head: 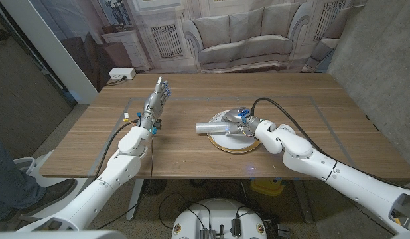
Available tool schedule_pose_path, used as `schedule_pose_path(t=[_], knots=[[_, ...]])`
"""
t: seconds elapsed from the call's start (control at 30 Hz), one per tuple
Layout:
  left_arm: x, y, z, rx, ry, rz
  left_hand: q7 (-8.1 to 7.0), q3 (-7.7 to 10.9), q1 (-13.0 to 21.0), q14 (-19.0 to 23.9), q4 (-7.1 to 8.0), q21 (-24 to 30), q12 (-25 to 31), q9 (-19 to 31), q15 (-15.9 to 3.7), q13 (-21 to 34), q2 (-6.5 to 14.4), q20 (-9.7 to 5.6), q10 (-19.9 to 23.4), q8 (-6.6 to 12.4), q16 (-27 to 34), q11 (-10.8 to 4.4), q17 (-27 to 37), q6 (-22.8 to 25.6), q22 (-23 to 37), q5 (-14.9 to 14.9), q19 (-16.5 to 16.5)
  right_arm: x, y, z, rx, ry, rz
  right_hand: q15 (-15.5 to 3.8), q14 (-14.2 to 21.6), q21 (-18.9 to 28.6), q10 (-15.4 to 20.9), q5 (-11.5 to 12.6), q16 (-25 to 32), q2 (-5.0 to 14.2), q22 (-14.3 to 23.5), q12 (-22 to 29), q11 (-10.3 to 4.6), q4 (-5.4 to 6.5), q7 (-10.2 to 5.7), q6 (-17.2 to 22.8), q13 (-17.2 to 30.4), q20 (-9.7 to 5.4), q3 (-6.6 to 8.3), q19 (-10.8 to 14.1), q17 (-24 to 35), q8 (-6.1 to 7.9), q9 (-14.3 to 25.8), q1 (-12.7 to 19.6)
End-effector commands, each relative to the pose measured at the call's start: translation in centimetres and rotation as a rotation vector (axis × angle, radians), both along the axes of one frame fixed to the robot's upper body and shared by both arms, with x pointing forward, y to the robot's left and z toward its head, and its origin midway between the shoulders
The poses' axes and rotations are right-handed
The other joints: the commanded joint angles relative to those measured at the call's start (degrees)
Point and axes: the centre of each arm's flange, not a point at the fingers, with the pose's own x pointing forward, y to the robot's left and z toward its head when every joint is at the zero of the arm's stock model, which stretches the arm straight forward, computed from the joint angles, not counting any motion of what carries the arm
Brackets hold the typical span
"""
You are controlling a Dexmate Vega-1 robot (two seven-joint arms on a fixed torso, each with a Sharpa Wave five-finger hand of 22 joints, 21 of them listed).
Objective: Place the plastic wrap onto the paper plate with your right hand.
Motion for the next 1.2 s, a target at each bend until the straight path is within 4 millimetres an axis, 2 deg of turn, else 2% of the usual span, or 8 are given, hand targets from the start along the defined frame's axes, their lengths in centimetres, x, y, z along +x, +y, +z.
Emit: schedule_pose_path(t=[0.03, 0.2, 0.33, 0.47, 0.53, 0.73, 1.03, 1.2], knots=[[-0.06, -0.14, -0.03, -0.002, -0.003, 0.001, 0.01, -0.53, 0.4, 0.0, 0.11, 0.0, -0.2, 0.2, -0.27, 0.0, 0.3, 0.08, 0.0, -0.07, -0.1, -0.13, 0.2, 0.6, 0.3, 0.0, -0.6, -0.11, -0.10, 0.13, -0.004, 0.011, 0.000, -5.19, -0.8, -0.4, 1.4, 0.1, -0.1, 1.52, 0.1, 0.0, -1.51, 4.32, -7.37, 8.8, 0.2, -7.55, 3.16, -0.4, 0.0, -0.17, 0.0, -5.5], [-0.03, -0.26, -0.01, -0.002, -0.003, 0.000, -0.02, -0.58, 0.4, 0.0, 0.11, 0.0, -0.2, 0.2, -0.25, 0.0, 0.4, 0.08, 0.0, -0.10, -0.1, -0.15, 0.2, 0.6, 0.3, 0.0, -0.6, -0.21, -0.21, 0.22, -0.006, 0.018, 0.002, -5.26, -2.3, -1.1, -0.3, 0.3, -0.3, 0.45, 0.0, -0.3, -1.78, 4.69, -7.11, 6.8, 0.2, -7.63, 2.41, -0.6, 0.0, -0.62, -0.5, -7.5], [-0.08, -0.31, 0.02, -0.001, -0.005, 0.001, -0.05, -0.62, 0.4, 0.0, 0.11, 0.0, -0.2, 0.2, -0.25, 0.0, 0.4, 0.10, 0.0, -0.10, -0.1, -0.24, 0.2, 0.6, 0.3, 0.0, -0.6, -0.32, -0.28, 0.29, -0.006, 0.016, 0.003, -5.11, -4.4, -2.2, -2.2, 0.5, -0.5, -0.40, -0.1, -0.5, -1.01, 4.90, -7.22, 4.2, 0.3, -7.74, 1.88, -1.2, 0.1, -0.98, -1.0, -9.1], [-0.11, -0.35, 0.03, -0.001, -0.005, 0.001, -0.08, -0.66, 0.4, 0.0, 0.11, 0.0, -0.2, 0.2, -0.23, 0.0, 0.4, 0.13, 0.0, -0.11, -0.1, -0.19, 0.2, 0.5, 0.3, 0.0, -0.6, -0.40, -0.38, 0.34, -0.004, 0.014, 0.004, -4.79, -6.1, -3.0, -3.6, 0.6, -0.6, -0.76, -0.1, -0.5, -1.04, 4.98, -7.11, 2.5, 0.3, -7.64, 1.65, -1.7, 0.2, -1.06, -1.3, -10.0], [-0.12, -0.37, 0.05, 0.000, -0.005, 0.001, -0.04, -0.68, 0.4, 0.0, 0.11, 0.0, -0.2, 0.2, -0.27, 0.0, 0.4, 0.11, 0.0, -0.11, -0.1, -0.25, 0.2, 0.5, 0.3, 0.0, -0.7, -0.43, -0.41, 0.34, -0.006, 0.012, 0.004, -4.71, -7.1, -3.5, -4.7, 0.7, -0.6, -0.84, -0.1, -0.7, -0.41, 5.05, -7.12, 1.2, 0.3, -7.29, 1.56, -2.2, 0.3, -1.18, -1.5, -10.5], [-0.15, -0.45, 0.07, 0.001, -0.003, 0.001, -0.02, -0.75, 0.5, 0.0, 0.11, 0.0, -0.2, 0.2, -0.27, 0.0, 0.5, 0.13, 0.0, -0.09, -0.1, -0.32, 0.2, 0.6, 0.3, 0.0, -0.6, -0.48, -0.51, 0.37, -0.007, 0.013, 0.003, -3.52, -10.3, -4.6, -7.5, 0.9, -0.9, -1.22, -0.1, -0.8, -1.25, 4.94, -7.76, -1.7, 0.4, -6.38, 1.35, -3.3, 0.5, -1.21, -2.0, -11.3], [-0.16, -0.54, 0.23, 0.007, -0.002, 0.000, -0.01, -0.85, 0.5, 0.0, 0.12, 0.0, -0.2, 0.2, -0.26, 0.0, 0.5, 0.15, 0.0, -0.10, -0.1, -0.32, 0.2, 0.6, 0.3, 0.0, -0.7, -0.44, -0.57, 0.48, -0.023, 0.035, -0.007, -2.20, -13.3, -5.9, -10.3, 1.0, -0.9, -2.14, -0.1, -0.7, -0.92, 4.94, -8.44, -4.8, 0.5, -5.18, 0.73, -4.5, 0.5, -1.21, -2.5, -12.7], [-0.08, -0.57, 0.33, 0.009, -0.001, -0.001, -0.06, -0.91, 0.6, 0.0, 0.13, 0.0, -0.1, 0.2, -0.32, 0.0, 0.5, 0.12, 0.1, -0.09, -0.1, -0.10, 0.2, 0.6, 0.3, 0.0, -0.7, -0.41, -0.56, 0.54, -0.037, 0.050, -0.018, -0.78, -16.7, -7.5, -14.0, 1.3, -1.0, -3.07, -0.1, -0.7, -0.59, 5.00, -8.73, -7.7, 0.5, -3.04, 0.06, -6.2, 0.5, -1.08, -3.0, -14.2]])
